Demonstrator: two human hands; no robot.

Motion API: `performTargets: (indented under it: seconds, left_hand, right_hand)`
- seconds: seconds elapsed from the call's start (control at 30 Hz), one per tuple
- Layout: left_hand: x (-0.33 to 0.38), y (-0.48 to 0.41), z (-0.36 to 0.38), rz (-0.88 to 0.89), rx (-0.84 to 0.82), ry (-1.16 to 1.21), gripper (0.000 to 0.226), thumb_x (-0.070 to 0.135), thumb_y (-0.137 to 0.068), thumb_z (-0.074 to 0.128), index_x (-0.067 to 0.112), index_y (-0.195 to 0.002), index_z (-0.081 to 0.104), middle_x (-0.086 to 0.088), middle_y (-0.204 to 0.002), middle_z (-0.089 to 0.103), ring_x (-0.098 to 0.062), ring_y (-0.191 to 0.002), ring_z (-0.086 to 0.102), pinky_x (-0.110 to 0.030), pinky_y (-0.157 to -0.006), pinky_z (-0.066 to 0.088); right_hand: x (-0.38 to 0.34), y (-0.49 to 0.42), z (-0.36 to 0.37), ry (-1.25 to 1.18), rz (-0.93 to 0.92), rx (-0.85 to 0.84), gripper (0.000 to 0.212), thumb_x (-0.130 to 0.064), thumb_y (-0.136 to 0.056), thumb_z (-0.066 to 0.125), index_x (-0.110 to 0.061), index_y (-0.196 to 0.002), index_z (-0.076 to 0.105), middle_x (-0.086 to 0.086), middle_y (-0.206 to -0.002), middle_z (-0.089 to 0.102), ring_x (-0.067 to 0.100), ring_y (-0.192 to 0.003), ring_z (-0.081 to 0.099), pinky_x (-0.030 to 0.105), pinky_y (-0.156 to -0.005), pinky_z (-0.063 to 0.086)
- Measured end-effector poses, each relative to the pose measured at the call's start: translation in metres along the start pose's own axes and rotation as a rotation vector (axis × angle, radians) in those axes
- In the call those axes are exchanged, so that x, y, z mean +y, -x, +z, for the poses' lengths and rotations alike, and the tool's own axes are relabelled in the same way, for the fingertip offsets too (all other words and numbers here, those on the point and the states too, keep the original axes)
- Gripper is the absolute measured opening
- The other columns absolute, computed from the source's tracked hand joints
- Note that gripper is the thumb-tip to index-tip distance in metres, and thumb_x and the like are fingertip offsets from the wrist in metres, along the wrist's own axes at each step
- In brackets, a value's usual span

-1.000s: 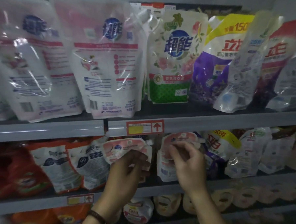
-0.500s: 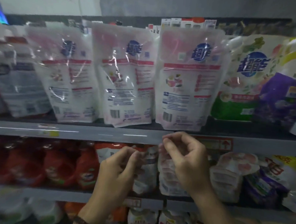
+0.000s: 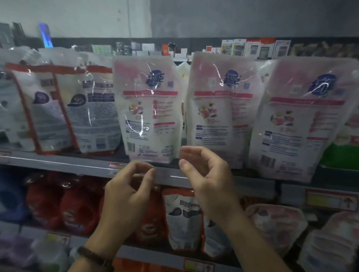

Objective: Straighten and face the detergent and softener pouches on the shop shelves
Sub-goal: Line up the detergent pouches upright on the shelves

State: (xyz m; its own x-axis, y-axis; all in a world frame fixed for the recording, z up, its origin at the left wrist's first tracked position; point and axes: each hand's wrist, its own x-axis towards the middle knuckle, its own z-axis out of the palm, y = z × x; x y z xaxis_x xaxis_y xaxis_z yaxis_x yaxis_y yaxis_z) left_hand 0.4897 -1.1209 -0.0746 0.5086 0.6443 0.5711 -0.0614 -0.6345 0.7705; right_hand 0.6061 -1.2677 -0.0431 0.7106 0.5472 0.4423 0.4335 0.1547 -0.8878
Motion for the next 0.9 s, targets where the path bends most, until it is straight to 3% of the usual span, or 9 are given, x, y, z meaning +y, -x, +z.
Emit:
performTargets:
  seconds: [0.13,0.27,0.33,0.43,0.47,0.53,0.63,0.77,0.9]
  left_hand:
    - [-0.014,-0.03,-0.022,0.042,0.039,0.016,0.004,0.03,-0.099,0.071,0.031,-0.104,0.071,0.013,-0.101,0.076,-0.001,-0.1,0.072,-0.033,-0.084,0.061]
    - [-0.031,-0.066,-0.038,0.045,0.033,0.0,0.027,0.039,-0.1,0.07,0.036,-0.127,0.065,0.011,-0.121,0.071,-0.007,-0.111,0.07,-0.043,-0.094,0.061]
    - [-0.033,-0.083,-0.041,0.044,0.028,0.004,0.037,0.038,-0.101,0.069,0.032,-0.137,0.061,0.013,-0.129,0.068,-0.005,-0.116,0.067,-0.038,-0.099,0.059]
    - [-0.031,-0.103,-0.038,0.007,0.006,0.047,0.048,0.036,-0.103,0.068,0.025,-0.147,0.052,0.025,-0.123,0.062,0.016,-0.109,0.061,-0.014,-0.09,0.053]
    - [-0.031,-0.108,-0.037,-0.003,-0.01,0.057,0.05,0.036,-0.103,0.067,0.024,-0.149,0.05,0.029,-0.119,0.059,0.022,-0.104,0.059,-0.011,-0.087,0.051]
    - [-0.034,-0.118,-0.035,-0.014,-0.039,0.078,0.053,0.038,-0.104,0.065,0.023,-0.152,0.046,0.028,-0.118,0.06,0.02,-0.105,0.059,-0.017,-0.089,0.055]
    - [-0.036,-0.132,-0.035,-0.023,-0.063,0.148,0.05,0.039,-0.105,0.063,0.023,-0.15,0.047,0.018,-0.123,0.067,0.009,-0.107,0.066,-0.019,-0.083,0.06]
    - [-0.041,-0.149,-0.032,-0.112,-0.091,0.272,0.04,0.04,-0.105,0.061,0.02,-0.14,0.059,0.007,-0.119,0.074,-0.011,-0.109,0.072,-0.046,-0.094,0.063]
    - [-0.047,-0.155,-0.027,-0.127,-0.14,0.334,0.026,0.047,-0.105,0.056,0.028,-0.118,0.069,0.002,-0.11,0.08,-0.021,-0.103,0.077,-0.057,-0.092,0.063]
  right_hand:
    - [-0.006,-0.014,0.025,0.125,-0.034,0.022,0.047,-0.034,-0.099,0.075,-0.031,-0.143,0.061,-0.014,-0.141,0.065,-0.001,-0.132,0.059,0.027,-0.11,0.053]
    - [-0.021,-0.028,0.041,0.241,-0.052,0.051,0.063,-0.038,-0.098,0.074,-0.031,-0.155,0.048,-0.018,-0.149,0.054,-0.001,-0.137,0.052,0.031,-0.115,0.049]
    - [-0.029,-0.036,0.047,0.279,-0.05,0.06,0.068,-0.04,-0.098,0.073,-0.031,-0.158,0.042,-0.017,-0.155,0.049,0.002,-0.142,0.046,0.027,-0.117,0.042]
    - [-0.041,-0.045,0.056,0.366,-0.006,0.045,0.074,-0.042,-0.099,0.07,-0.031,-0.162,0.032,-0.016,-0.153,0.045,-0.003,-0.131,0.041,0.01,-0.1,0.033]
    - [-0.043,-0.048,0.059,0.391,0.01,0.04,0.077,-0.043,-0.099,0.07,-0.03,-0.163,0.029,-0.014,-0.155,0.043,-0.003,-0.129,0.039,0.012,-0.099,0.032]
    - [-0.045,-0.053,0.066,0.411,0.035,0.041,0.084,-0.046,-0.099,0.069,-0.027,-0.165,0.02,-0.009,-0.162,0.038,0.005,-0.139,0.04,0.025,-0.112,0.036]
    - [-0.05,-0.062,0.072,0.381,0.07,0.055,0.099,-0.047,-0.097,0.07,-0.026,-0.168,0.004,-0.003,-0.17,0.029,0.018,-0.155,0.033,0.044,-0.126,0.034]
    - [-0.053,-0.072,0.077,0.347,0.094,0.095,0.102,-0.042,-0.098,0.07,-0.025,-0.169,-0.002,0.0,-0.165,0.038,0.02,-0.149,0.041,0.038,-0.122,0.038]
    - [-0.053,-0.079,0.077,0.366,0.111,0.091,0.094,-0.04,-0.098,0.072,-0.021,-0.166,0.01,0.001,-0.157,0.044,0.02,-0.142,0.046,0.034,-0.114,0.042]
